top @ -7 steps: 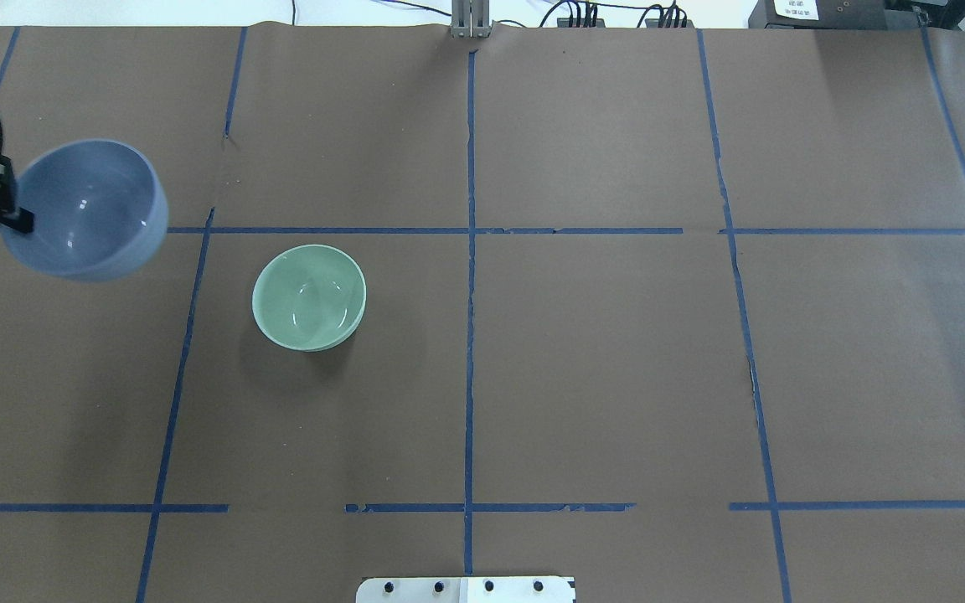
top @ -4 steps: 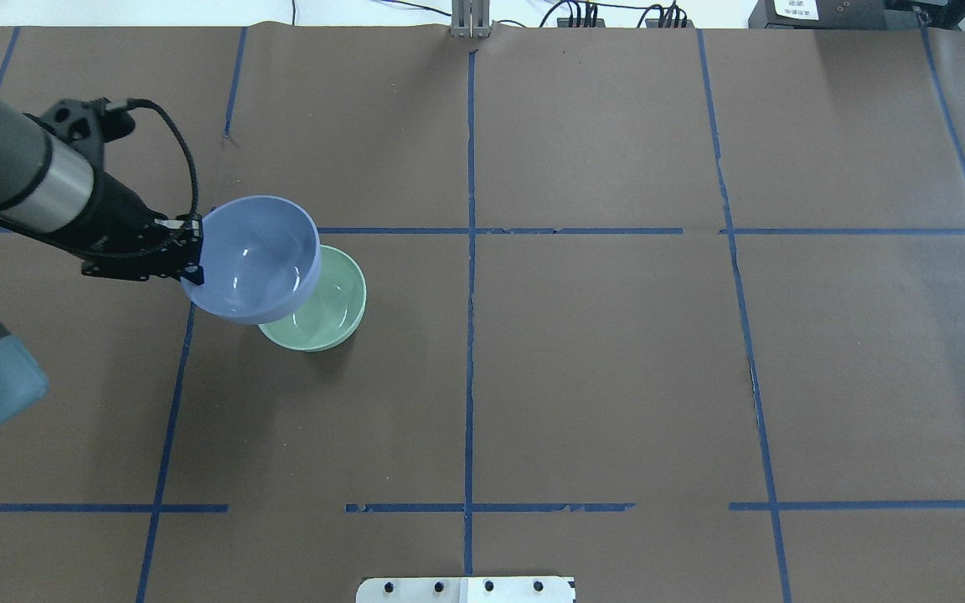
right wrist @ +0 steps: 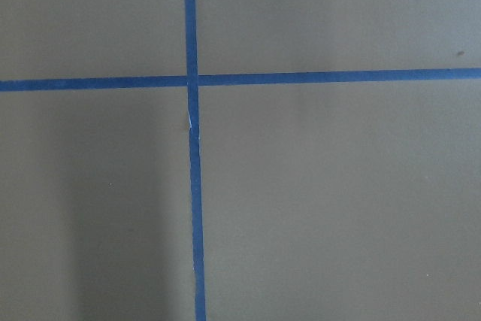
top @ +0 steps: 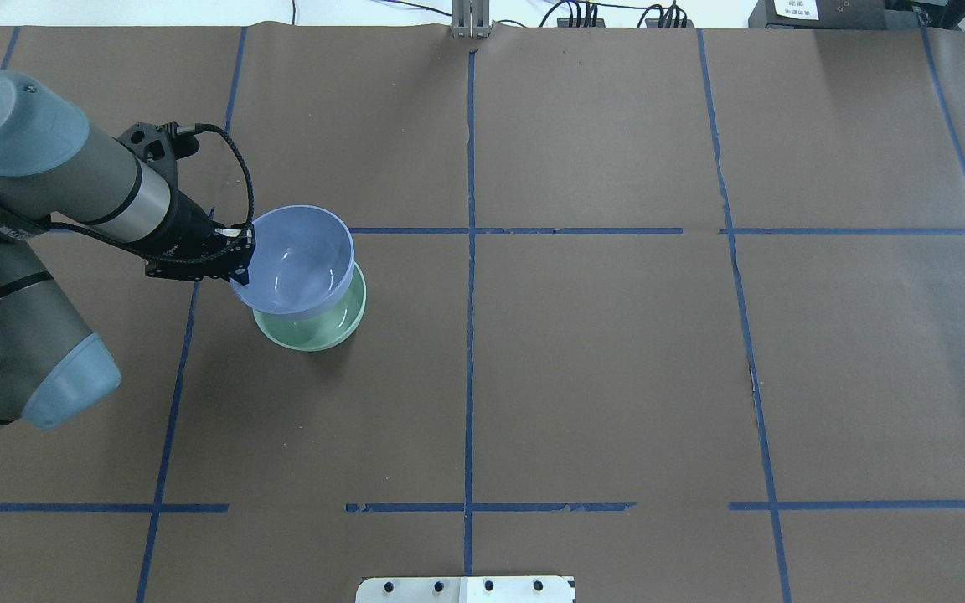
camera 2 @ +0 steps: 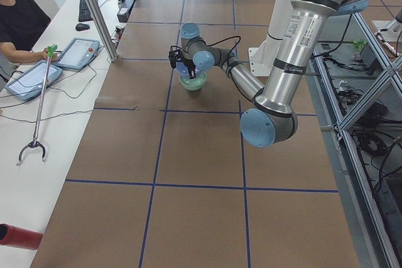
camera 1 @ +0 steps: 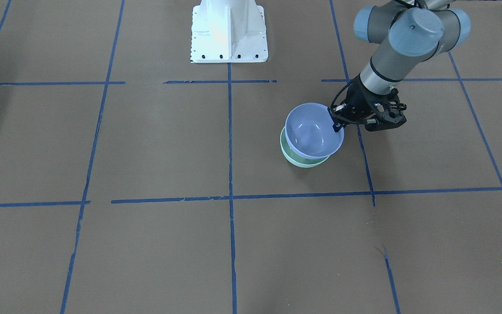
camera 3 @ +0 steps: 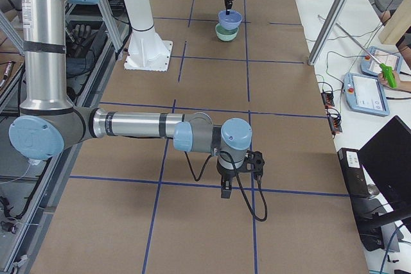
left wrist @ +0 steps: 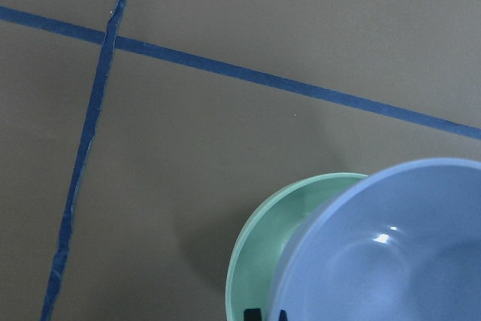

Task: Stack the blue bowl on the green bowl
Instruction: 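Carry the blue bowl with the left gripper over the green bowl, then lower the blue bowl into the green bowl and open the left gripper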

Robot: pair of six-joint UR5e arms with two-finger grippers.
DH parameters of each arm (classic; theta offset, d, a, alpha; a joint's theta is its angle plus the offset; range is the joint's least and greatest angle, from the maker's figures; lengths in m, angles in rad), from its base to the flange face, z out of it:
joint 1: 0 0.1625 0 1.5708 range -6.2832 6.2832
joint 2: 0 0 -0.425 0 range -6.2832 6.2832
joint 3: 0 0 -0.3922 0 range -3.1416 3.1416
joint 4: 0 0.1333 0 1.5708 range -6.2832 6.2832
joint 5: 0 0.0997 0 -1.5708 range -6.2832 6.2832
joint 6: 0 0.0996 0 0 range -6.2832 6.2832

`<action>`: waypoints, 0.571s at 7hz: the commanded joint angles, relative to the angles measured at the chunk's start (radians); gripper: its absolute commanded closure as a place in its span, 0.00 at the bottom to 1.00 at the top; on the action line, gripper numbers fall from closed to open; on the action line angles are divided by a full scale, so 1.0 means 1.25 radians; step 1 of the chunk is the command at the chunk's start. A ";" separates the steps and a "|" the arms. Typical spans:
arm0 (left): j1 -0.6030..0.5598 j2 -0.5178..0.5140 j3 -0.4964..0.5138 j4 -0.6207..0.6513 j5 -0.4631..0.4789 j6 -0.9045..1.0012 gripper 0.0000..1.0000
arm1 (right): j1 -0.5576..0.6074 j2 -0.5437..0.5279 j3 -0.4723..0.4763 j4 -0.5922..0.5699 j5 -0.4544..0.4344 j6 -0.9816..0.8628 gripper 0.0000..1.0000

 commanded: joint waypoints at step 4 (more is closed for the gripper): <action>0.002 0.012 0.030 -0.078 0.001 0.007 0.00 | 0.001 0.000 0.000 0.000 0.000 0.000 0.00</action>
